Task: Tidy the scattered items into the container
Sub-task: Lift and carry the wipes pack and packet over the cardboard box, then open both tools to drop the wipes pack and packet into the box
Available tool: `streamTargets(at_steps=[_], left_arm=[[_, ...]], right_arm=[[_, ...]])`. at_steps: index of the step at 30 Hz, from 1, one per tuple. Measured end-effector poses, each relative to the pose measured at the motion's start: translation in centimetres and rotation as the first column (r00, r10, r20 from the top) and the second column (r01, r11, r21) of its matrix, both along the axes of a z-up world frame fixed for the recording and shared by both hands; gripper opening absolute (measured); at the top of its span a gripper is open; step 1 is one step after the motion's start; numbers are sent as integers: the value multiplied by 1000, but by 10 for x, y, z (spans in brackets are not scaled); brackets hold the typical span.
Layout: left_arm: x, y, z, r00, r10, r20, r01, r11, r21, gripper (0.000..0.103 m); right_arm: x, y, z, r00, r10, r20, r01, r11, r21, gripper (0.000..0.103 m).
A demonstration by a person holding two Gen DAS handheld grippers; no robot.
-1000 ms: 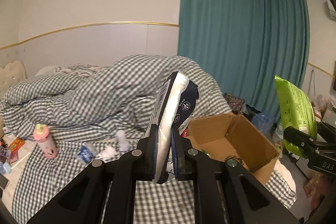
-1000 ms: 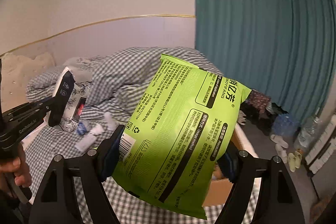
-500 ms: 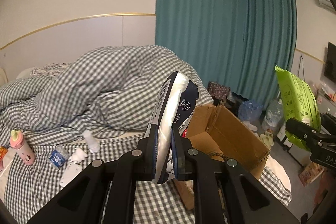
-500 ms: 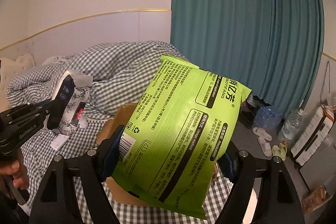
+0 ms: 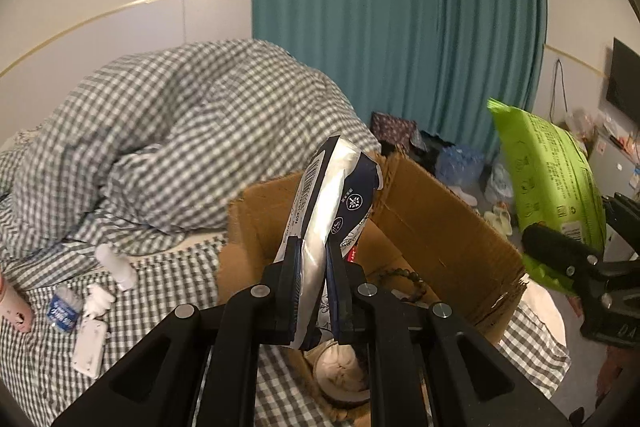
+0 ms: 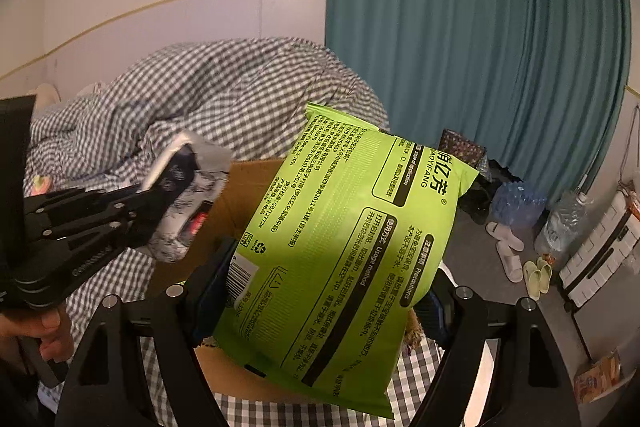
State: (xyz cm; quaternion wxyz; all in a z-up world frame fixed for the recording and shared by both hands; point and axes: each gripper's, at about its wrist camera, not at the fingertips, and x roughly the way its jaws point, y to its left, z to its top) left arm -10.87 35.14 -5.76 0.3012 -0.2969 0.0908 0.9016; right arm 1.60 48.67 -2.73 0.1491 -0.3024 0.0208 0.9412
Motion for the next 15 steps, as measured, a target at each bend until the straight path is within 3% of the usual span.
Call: streamTargets(at_steps=[3,6,8,15], left_arm=[[-8,12,-11,1000,-17,23,18,999,-29,14],[-13,20,-19,999,-20,43,21,999,-41,30],[-14,20,-19,999,-19,39,21,999,-32,64],[-25,2,-18,999,48,-3,-48,999,-7,70]], right_arm=[[-9,2,-12,1000,12,16,-12,1000,6,78],[-16,7,-19,999,21,29,-21,1000,4,78],[-26,9,-23,999,27,39,-28,1000,2,78],[-55,10,-48,994,61,96,-60,998,-20,78]])
